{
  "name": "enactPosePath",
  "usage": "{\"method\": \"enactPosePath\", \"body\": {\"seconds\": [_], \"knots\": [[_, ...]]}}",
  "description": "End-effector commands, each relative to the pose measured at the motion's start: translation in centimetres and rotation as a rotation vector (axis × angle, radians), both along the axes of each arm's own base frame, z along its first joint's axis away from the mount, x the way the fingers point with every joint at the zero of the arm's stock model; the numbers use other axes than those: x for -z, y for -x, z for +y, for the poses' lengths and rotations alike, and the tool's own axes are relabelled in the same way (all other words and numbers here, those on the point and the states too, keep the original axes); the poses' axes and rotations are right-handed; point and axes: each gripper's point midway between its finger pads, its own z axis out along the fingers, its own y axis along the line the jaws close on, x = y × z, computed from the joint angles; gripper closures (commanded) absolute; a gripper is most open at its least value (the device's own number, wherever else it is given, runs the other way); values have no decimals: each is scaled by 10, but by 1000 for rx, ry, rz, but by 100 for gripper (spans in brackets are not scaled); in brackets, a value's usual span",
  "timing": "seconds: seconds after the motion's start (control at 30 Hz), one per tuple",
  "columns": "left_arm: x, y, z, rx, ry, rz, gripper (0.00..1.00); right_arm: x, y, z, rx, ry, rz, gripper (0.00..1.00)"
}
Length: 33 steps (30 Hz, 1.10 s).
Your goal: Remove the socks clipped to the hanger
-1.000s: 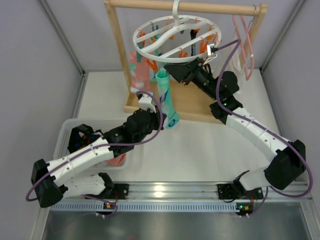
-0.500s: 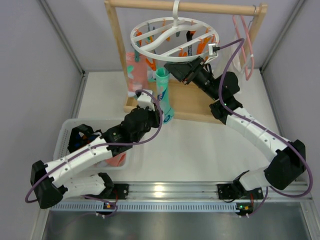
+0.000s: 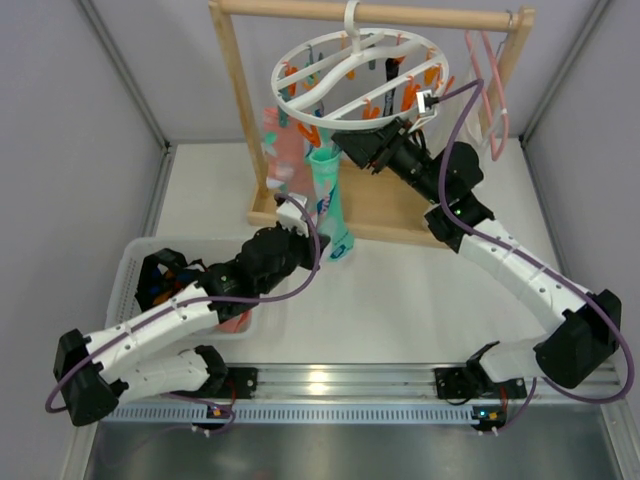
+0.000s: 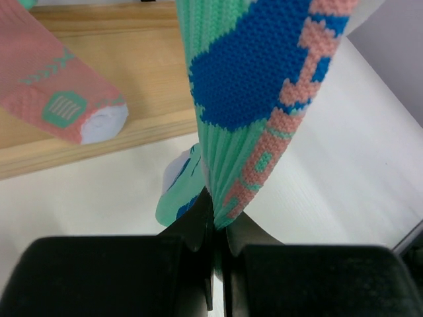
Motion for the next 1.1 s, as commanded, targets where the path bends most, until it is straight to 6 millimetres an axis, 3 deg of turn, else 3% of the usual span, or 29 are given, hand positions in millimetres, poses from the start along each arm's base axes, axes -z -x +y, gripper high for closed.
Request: {"method": "enactPosePath", "body": {"seconds": [0.0,0.1,0.37,0.4,0.5,0.57,0.7,0.87,0.9,1.07], "knots": [[14,15,-16,128,4,22,100,-35,13,-8,25,-45,-63,100],[21,20,-20,157,3,38,100,-37,11,-7,27,-36,-64,100],[16,24,-19,165,30,33,100,-24,16,-10,36,8,-77,100],[12,23,-19,160,40,27,100,-20,22,-7,1,34,-91,79],[3,21,-22,156,55,21,100,-7,36,-6,-46,78,-104,44],[-5,16,-24,141,64,12,100,7,40,-11,-40,109,-89,35],[-17,8,-30,121,78,4,100,28,49,-20,-22,192,-88,1],[-26,-4,-42,85,69,-9,100,60,64,-42,25,309,-33,1],[-29,-6,-43,69,63,-20,100,78,62,-49,52,369,9,1],[-44,-2,-73,81,38,-78,100,106,78,-68,71,471,17,1]]}}
